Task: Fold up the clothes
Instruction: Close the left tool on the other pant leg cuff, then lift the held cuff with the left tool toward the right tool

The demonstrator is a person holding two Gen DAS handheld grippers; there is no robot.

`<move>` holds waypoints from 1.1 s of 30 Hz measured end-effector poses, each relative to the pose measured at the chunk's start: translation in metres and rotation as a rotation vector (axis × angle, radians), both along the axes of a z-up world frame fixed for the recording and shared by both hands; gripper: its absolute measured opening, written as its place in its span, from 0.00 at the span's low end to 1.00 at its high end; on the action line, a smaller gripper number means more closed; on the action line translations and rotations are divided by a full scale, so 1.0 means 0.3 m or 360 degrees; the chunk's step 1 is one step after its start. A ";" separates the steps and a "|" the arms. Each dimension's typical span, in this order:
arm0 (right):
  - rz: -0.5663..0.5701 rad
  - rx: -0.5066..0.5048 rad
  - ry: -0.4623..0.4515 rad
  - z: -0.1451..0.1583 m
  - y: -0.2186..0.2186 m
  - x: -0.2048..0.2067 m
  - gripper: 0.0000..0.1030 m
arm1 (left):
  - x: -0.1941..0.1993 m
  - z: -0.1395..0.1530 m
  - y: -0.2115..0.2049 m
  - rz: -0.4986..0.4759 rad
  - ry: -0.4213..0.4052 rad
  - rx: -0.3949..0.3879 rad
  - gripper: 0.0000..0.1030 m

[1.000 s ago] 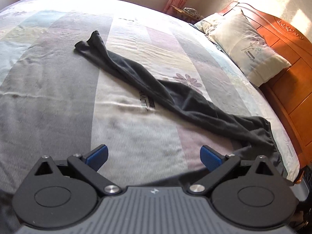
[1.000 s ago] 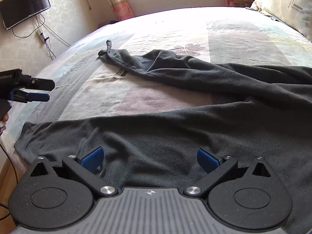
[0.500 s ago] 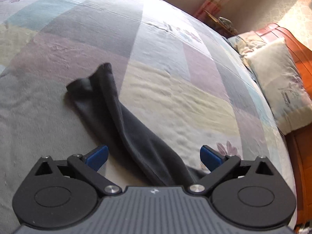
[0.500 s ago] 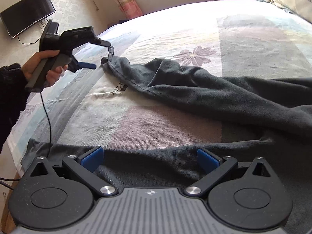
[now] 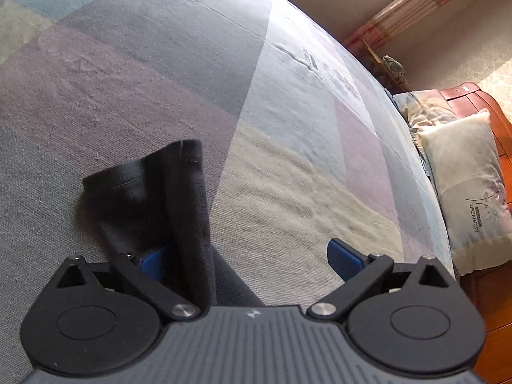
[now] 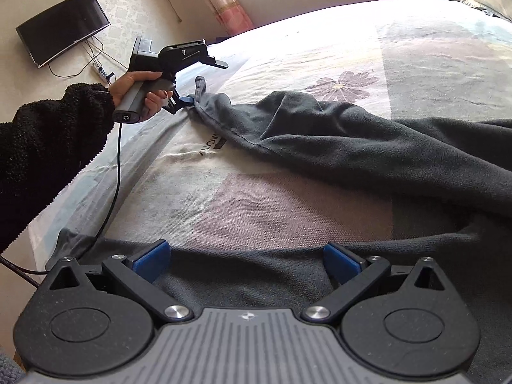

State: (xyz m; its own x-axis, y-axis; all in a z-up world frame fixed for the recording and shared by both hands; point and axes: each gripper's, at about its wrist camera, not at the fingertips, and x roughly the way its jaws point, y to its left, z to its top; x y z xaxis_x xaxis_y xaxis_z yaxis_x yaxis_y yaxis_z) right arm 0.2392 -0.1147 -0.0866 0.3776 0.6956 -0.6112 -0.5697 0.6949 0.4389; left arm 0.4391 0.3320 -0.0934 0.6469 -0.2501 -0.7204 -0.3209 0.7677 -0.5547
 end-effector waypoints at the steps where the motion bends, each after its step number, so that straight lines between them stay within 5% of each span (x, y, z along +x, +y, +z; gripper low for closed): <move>1: 0.0006 0.0004 -0.0015 -0.003 -0.001 -0.002 1.00 | 0.003 0.000 0.001 -0.0007 -0.0001 0.0004 0.96; 5: 0.0021 -0.0024 -0.0083 -0.010 0.014 -0.015 1.00 | 0.009 -0.002 0.012 0.0018 -0.0003 0.0017 0.91; 9: 0.0027 -0.0062 -0.0130 -0.010 0.024 -0.029 1.00 | 0.006 0.000 0.021 0.0081 0.0017 0.0051 0.74; 14: 0.0012 -0.0020 -0.0120 -0.014 0.009 -0.029 1.00 | -0.040 -0.018 0.055 0.0193 0.0041 0.0063 0.35; 15: 0.0011 -0.0012 -0.0119 -0.015 0.006 -0.029 1.00 | -0.056 -0.032 0.072 0.0234 0.0038 0.0032 0.11; 18: 0.0021 -0.0008 -0.0133 -0.018 0.002 -0.036 1.00 | -0.096 -0.064 0.111 0.0333 0.0030 -0.0057 0.09; 24: 0.0025 -0.0078 -0.0155 -0.009 0.016 -0.049 1.00 | -0.069 0.011 0.046 0.0288 0.0111 0.0115 0.03; 33: -0.0068 -0.0109 -0.0048 0.024 0.010 -0.062 1.00 | -0.289 0.189 0.028 0.0117 -0.0054 0.0150 0.03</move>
